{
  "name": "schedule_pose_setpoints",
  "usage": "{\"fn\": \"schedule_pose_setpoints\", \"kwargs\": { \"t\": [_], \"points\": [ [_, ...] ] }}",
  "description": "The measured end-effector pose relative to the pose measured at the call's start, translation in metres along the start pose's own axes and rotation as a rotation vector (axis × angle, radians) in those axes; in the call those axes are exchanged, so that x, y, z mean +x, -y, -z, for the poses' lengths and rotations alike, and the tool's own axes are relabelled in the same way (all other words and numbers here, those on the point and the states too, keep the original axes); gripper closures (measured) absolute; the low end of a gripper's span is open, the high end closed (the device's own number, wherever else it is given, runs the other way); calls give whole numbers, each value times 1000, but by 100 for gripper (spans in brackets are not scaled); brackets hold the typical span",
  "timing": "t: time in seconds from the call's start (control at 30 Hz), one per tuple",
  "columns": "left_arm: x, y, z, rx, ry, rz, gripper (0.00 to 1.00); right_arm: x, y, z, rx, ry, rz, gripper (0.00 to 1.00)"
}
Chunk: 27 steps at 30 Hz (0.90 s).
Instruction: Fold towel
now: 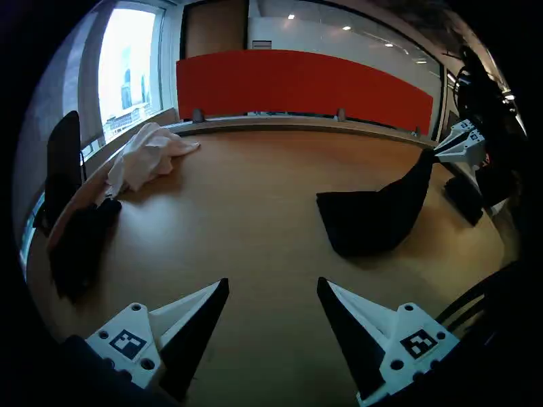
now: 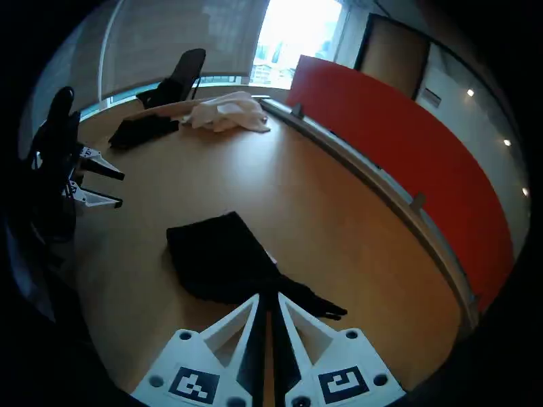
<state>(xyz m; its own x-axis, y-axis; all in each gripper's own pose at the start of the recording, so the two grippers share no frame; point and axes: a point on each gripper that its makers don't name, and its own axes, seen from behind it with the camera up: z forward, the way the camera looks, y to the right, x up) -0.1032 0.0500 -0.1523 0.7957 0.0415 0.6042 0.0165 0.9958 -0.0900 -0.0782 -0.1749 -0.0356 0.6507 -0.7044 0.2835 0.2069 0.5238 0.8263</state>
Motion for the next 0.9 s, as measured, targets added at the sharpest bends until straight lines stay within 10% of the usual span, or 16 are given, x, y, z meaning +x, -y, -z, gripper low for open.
{"fn": "schedule_pose_setpoints", "kwargs": {
  "t": [0.9],
  "points": [
    [-17, 21, 26, 52, 12, 57, 3, 50, 89, -92, 234, 5, 121, 96]
  ]
}}
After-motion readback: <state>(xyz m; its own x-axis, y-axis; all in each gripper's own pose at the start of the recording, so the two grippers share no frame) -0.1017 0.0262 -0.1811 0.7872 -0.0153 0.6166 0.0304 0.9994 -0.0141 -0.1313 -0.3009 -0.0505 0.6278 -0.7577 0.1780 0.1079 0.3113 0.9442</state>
